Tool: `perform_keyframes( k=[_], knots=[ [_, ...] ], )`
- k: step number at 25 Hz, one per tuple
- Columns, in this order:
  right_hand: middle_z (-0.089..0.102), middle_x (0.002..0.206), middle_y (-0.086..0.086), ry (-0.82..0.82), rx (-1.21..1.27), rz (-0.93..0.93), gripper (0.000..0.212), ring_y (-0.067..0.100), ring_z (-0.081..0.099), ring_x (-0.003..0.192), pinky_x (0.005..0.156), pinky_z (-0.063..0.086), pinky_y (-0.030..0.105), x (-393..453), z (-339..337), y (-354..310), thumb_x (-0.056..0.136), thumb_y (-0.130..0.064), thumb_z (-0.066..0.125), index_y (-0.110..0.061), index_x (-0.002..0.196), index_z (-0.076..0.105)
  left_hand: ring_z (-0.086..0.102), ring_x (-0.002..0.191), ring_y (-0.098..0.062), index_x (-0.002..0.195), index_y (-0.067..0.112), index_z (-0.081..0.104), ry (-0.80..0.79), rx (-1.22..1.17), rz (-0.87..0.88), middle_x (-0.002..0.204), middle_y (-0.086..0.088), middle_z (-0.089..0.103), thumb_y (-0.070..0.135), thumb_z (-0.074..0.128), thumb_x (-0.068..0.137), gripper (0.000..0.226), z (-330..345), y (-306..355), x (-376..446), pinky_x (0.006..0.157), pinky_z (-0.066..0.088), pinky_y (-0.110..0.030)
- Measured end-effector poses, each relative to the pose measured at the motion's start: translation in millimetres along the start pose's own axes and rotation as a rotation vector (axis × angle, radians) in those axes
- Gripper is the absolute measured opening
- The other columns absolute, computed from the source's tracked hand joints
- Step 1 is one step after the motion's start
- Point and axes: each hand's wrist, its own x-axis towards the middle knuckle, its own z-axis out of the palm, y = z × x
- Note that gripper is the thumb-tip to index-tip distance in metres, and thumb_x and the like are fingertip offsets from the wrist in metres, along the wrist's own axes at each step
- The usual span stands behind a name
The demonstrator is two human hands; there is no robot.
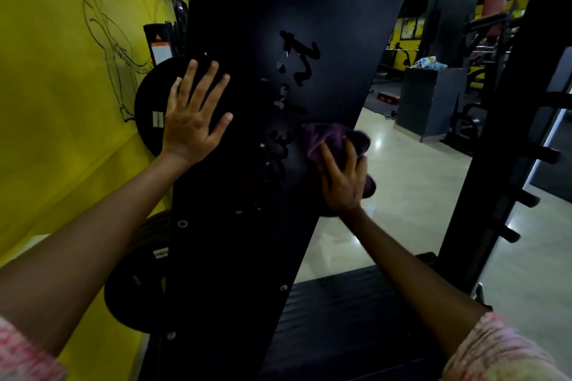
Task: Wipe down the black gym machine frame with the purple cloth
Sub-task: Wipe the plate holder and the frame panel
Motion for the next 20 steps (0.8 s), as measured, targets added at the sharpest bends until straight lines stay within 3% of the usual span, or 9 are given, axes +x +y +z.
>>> perform_keyframes(
  k=[4,7,9,12,14,16,20],
  knots=[
    [0.036,0.132,0.017,-0.146,-0.059,-0.129,0.033,0.037,0.053,0.079,0.063,0.054,0.042,-66.5,1.3,-15.0,0.102,-0.034,0.027,-0.030,0.132,0.042,-0.003,0.146,-0.015,0.148,0.018,0.029,-0.011,0.018,0.011,0.155,-0.009,0.026,0.042,0.042,0.097,0.058,-1.7,-0.7,1.0,0.116,0.007,-0.045],
    [0.037,0.132,0.016,-0.167,-0.087,-0.187,0.044,0.037,0.053,0.077,0.064,0.054,0.044,-72.8,-6.5,-14.6,0.094,-0.026,0.039,-0.033,0.137,0.034,0.004,0.146,-0.022,0.148,0.016,0.029,-0.025,-0.005,0.029,0.155,-0.011,0.026,0.041,0.044,0.096,0.059,-3.5,-0.1,-0.2,0.116,0.008,-0.047],
    [0.037,0.133,0.017,-0.138,-0.062,-0.004,0.047,0.042,0.053,0.084,0.069,0.053,0.048,-47.0,-10.2,-21.9,0.087,-0.025,0.042,-0.028,0.133,0.039,0.009,0.145,-0.027,0.147,0.015,0.031,-0.017,-0.023,0.044,0.154,-0.011,0.027,0.039,0.045,0.095,0.059,-4.6,0.1,-1.2,0.117,0.005,-0.044],
    [0.043,0.135,0.026,-0.009,0.073,0.493,0.043,0.049,0.052,0.098,0.079,0.049,0.052,11.0,-9.9,-55.3,0.091,-0.029,0.043,-0.027,0.134,0.038,0.012,0.144,-0.032,0.146,0.013,0.034,-0.006,-0.071,0.044,0.153,-0.012,0.029,0.036,0.047,0.095,0.057,-5.3,0.7,-0.4,0.118,0.002,-0.039],
    [0.044,0.136,0.028,0.011,0.122,0.593,0.044,0.054,0.049,0.106,0.083,0.047,0.057,25.6,0.0,-90.4,0.092,-0.032,0.043,-0.029,0.135,0.037,0.015,0.143,-0.033,0.145,0.012,0.036,0.007,-0.117,0.043,0.153,-0.013,0.031,0.032,0.048,0.095,0.055,-4.5,1.4,-0.2,0.118,0.005,-0.043],
    [0.046,0.134,0.027,-0.052,0.133,0.422,0.045,0.056,0.052,0.104,0.085,0.046,0.060,14.4,11.3,-129.6,0.089,-0.032,0.043,-0.030,0.134,0.040,0.017,0.143,-0.035,0.144,0.011,0.038,0.018,-0.167,0.044,0.152,-0.013,0.033,0.028,0.048,0.095,0.052,-5.1,-0.4,-0.7,0.117,0.010,-0.048],
    [0.038,0.132,0.012,-0.245,0.041,-0.420,0.047,0.035,0.045,0.090,0.073,0.051,0.043,-47.8,23.2,-160.6,0.084,-0.027,0.044,-0.032,0.129,0.054,0.019,0.142,-0.034,0.141,0.009,0.042,0.027,-0.261,0.058,0.150,-0.013,0.035,0.022,0.047,0.095,0.048,-6.3,-2.2,-1.2,0.116,0.012,-0.050]
  ],
)
